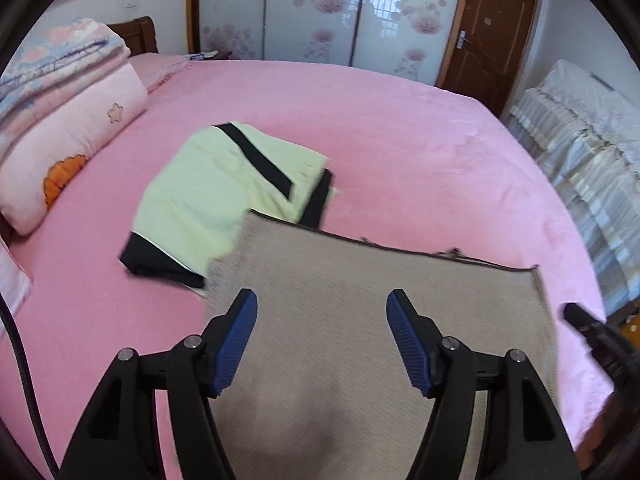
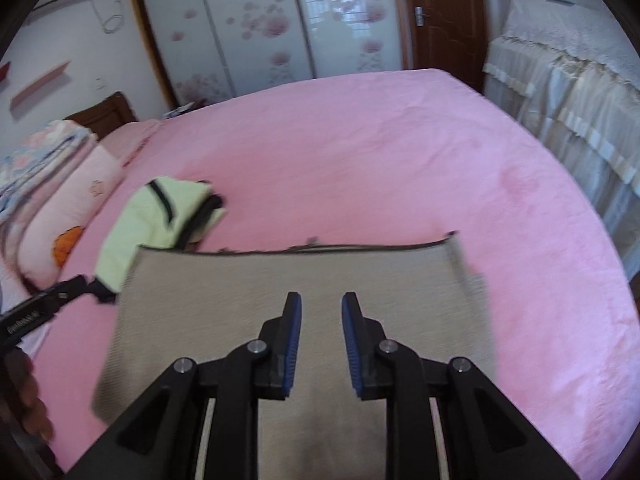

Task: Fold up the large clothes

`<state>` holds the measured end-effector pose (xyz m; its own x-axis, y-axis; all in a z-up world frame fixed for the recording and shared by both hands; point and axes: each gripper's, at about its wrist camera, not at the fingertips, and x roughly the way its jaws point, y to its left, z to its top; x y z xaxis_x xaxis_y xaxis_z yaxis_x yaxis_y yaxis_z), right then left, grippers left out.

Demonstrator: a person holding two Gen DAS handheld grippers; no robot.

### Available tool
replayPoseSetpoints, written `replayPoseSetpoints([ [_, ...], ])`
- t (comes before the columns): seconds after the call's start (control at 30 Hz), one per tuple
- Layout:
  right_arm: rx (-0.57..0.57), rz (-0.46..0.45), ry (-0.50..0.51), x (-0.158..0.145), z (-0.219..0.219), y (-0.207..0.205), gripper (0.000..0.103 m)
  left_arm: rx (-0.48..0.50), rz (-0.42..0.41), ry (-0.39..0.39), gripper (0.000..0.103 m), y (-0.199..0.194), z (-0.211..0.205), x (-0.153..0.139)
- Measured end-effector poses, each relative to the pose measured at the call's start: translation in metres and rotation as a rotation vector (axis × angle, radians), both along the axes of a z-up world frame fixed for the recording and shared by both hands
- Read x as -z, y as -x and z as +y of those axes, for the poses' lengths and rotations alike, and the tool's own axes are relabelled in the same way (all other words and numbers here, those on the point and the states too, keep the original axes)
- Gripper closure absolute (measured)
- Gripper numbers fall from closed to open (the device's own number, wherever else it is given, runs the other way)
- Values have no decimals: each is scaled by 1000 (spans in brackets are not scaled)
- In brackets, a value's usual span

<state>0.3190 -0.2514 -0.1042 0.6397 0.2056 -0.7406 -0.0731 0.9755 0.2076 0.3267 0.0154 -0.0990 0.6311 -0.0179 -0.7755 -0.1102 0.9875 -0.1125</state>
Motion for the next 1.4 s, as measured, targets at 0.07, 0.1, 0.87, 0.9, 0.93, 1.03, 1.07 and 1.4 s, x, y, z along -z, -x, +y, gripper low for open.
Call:
replayPoseSetpoints([
  [0.07,-40,5,-31,5,22,7,82,-2,-18,8,37,12,-16,2],
  [0.1,-56,5,-38,10,31,10,82,-3,-28,10,37,17,-23,6],
  [0.87,75,107,-21,127,-72,48,103,-58,75,-32,53,48,43,144],
  [0.9,127,100,71,124,-75,52,103,-48,74,-19,59,50,48,144],
  [0.93,135,92,89,124,-80,54,101,-42,72,-10,61,53,52,143],
  [1.03,151,109,37,127,-103,61,103,-23,79,11,61,55,57,138],
  [1.07,152,110,25,126,-106,64,103,-23,87,18,61,55,57,136],
  [1.4,93,62,38,73,-69,98,97,-63,12,-9,34,97,51,74],
])
